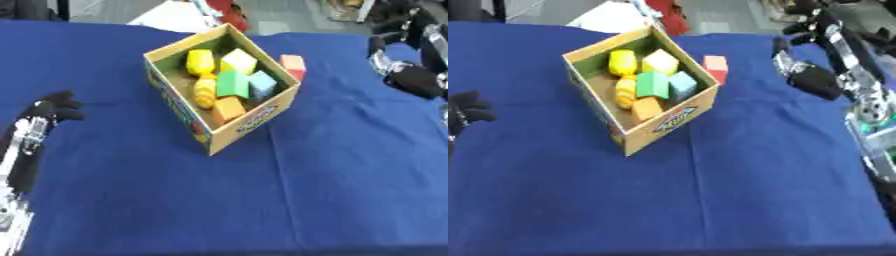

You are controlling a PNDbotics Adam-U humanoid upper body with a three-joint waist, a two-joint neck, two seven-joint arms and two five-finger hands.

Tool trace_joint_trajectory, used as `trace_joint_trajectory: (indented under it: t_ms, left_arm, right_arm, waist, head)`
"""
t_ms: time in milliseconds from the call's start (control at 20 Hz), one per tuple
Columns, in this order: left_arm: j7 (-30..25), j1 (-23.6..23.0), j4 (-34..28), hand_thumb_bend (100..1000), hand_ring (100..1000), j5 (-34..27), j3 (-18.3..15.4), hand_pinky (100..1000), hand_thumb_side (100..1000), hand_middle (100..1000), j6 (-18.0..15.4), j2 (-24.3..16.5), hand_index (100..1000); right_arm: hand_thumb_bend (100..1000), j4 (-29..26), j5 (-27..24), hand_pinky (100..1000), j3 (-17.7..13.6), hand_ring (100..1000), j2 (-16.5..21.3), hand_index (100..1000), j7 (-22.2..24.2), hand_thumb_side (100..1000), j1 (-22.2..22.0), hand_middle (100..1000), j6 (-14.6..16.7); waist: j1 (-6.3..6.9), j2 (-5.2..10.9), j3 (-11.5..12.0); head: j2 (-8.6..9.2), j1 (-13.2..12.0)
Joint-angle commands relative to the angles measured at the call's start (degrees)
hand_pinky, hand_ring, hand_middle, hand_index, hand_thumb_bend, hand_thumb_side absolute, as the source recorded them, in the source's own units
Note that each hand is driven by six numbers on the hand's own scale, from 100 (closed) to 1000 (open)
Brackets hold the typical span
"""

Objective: Pick up objects on the table and place them in the box.

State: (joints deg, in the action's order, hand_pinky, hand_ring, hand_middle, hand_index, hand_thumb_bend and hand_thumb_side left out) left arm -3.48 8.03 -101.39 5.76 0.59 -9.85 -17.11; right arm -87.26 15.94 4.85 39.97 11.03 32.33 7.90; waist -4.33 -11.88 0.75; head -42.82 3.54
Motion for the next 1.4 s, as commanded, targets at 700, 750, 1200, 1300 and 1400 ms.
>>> trace_joint_trajectory:
  t_ms: [700, 750, 1200, 1300, 1400]
  left_arm:
    - [-1.8, 1.3, -0.6, 100, 619, -0.6, 0.8, 819, 1000, 627, -0.1, -2.0, 834]
    - [-1.9, 1.3, -0.6, 100, 619, -0.6, 0.8, 819, 1000, 627, -0.1, -2.0, 834]
    - [-2.8, 2.1, -0.7, 100, 613, -0.4, 1.0, 816, 978, 621, -0.1, -2.1, 834]
    - [-3.0, 2.3, -0.7, 100, 613, -0.4, 1.1, 816, 974, 621, -0.1, -2.1, 834]
    - [-3.1, 2.4, -0.7, 100, 612, -0.4, 1.1, 816, 972, 620, -0.1, -2.0, 834]
  right_arm:
    - [246, 33.9, 27.3, 841, -1.3, 913, -4.3, 1000, 14.2, 280, 19.5, 965, 3.6]
    - [250, 34.9, 28.2, 842, -1.4, 914, -4.7, 1000, 14.0, 280, 20.0, 966, 3.7]
    - [313, 38.0, 33.3, 862, -1.9, 938, -6.1, 1000, 14.6, 356, 21.4, 994, 5.6]
    - [315, 38.0, 33.8, 863, -1.9, 939, -6.2, 1000, 14.6, 361, 21.5, 995, 5.8]
    - [315, 38.1, 34.1, 864, -1.8, 941, -6.4, 1000, 14.7, 356, 21.4, 995, 6.0]
  waist:
    - [-1.01, 0.87, 4.0]
    - [-1.03, 0.80, 4.2]
    - [-1.10, 0.42, 5.7]
    - [-1.07, 0.40, 5.9]
    - [-1.08, 0.39, 6.2]
  head:
    - [0.28, 2.7]
    - [0.29, 2.7]
    - [0.51, 3.4]
    - [0.48, 3.6]
    - [0.48, 3.8]
